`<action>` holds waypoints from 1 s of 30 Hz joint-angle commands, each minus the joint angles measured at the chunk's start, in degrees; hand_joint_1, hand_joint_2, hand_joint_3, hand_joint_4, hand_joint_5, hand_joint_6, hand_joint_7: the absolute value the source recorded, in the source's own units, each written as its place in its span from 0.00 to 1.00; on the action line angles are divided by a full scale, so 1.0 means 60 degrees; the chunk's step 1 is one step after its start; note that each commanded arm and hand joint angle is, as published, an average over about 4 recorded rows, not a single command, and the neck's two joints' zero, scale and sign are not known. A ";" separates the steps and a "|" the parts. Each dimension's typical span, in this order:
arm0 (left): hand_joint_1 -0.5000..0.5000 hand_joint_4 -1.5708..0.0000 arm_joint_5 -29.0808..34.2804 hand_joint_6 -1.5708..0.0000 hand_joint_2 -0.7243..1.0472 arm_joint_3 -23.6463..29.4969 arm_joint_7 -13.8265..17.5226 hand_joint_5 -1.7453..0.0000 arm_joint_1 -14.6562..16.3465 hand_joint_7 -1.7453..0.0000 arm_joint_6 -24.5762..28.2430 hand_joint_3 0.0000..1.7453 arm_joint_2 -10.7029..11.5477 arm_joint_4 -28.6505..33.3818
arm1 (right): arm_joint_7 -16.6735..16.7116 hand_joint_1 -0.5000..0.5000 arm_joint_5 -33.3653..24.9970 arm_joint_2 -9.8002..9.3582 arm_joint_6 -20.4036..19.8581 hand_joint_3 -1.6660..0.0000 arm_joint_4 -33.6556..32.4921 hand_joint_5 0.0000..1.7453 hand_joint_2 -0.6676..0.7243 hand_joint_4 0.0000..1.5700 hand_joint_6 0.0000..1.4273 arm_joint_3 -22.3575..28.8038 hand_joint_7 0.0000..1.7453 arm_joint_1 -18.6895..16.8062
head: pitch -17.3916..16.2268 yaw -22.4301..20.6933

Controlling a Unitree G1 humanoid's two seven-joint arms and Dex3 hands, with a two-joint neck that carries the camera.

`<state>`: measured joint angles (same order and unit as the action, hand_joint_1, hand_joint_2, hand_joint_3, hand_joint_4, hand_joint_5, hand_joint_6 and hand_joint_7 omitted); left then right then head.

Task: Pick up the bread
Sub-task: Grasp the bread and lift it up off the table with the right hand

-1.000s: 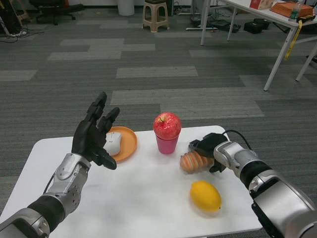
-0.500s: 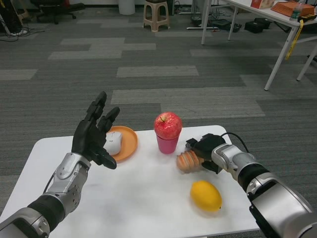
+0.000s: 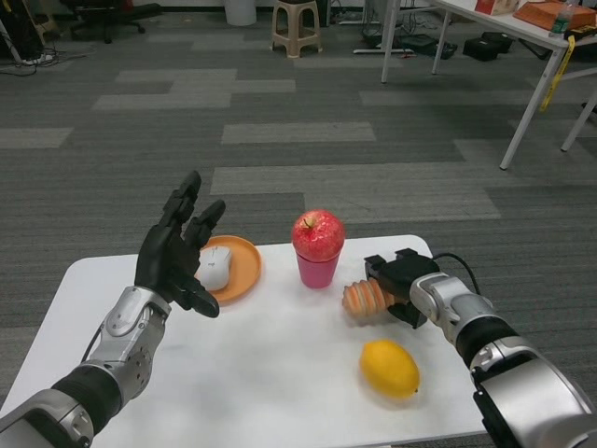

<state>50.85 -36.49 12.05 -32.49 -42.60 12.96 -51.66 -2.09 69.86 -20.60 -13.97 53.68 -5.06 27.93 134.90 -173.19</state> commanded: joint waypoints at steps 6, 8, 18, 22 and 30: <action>1.00 1.00 0.0036 1.00 0.15 0.0047 -0.0002 0.76 0.0025 1.00 -0.0049 0.05 0.0066 -0.0033 | -0.0032 0.04 0.0119 -0.0156 -0.0315 0.05 -0.1132 0.82 0.14 0.00 0.14 0.1773 0.92 -0.0774 | 0.0105 -0.0112; 1.00 1.00 0.0043 1.00 0.15 0.0054 -0.0002 0.76 0.0025 1.00 -0.0049 0.05 0.0066 -0.0033 | -0.0032 0.04 0.0097 -0.0156 -0.0411 0.05 -0.1477 0.83 0.14 0.00 0.14 0.2279 0.92 -0.1001 | 0.0133 -0.0123; 1.00 1.00 0.0047 1.00 0.15 0.0076 -0.0002 0.76 0.0018 1.00 -0.0049 0.05 0.0059 -0.0048 | 0.0235 0.04 -0.1672 0.0071 -0.1007 0.05 -0.2853 0.81 0.14 0.00 0.11 0.3890 0.92 -0.1810 | 0.0281 -0.0143; 1.00 1.00 0.0043 1.00 0.15 0.0091 -0.0002 0.76 0.0010 1.00 -0.0049 0.05 0.0059 -0.0048 | 0.0510 0.04 -0.3016 0.0181 -0.1524 0.05 -0.3286 0.78 0.14 0.00 0.10 0.4139 0.92 -0.2041 | 0.0346 -0.0231; 1.00 1.00 0.0039 1.00 0.15 0.0135 -0.0002 0.76 0.0003 1.00 -0.0049 0.05 0.0037 -0.0048 | 0.1158 0.04 -0.5689 0.0415 -0.2124 0.05 -0.3850 0.78 0.14 0.00 0.10 0.3436 0.92 -0.2410 | 0.0384 -0.0183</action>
<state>51.10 -36.13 12.05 -32.61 -42.86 13.06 -51.69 3.68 39.36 -18.59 -25.73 31.40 16.98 13.95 137.16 -174.37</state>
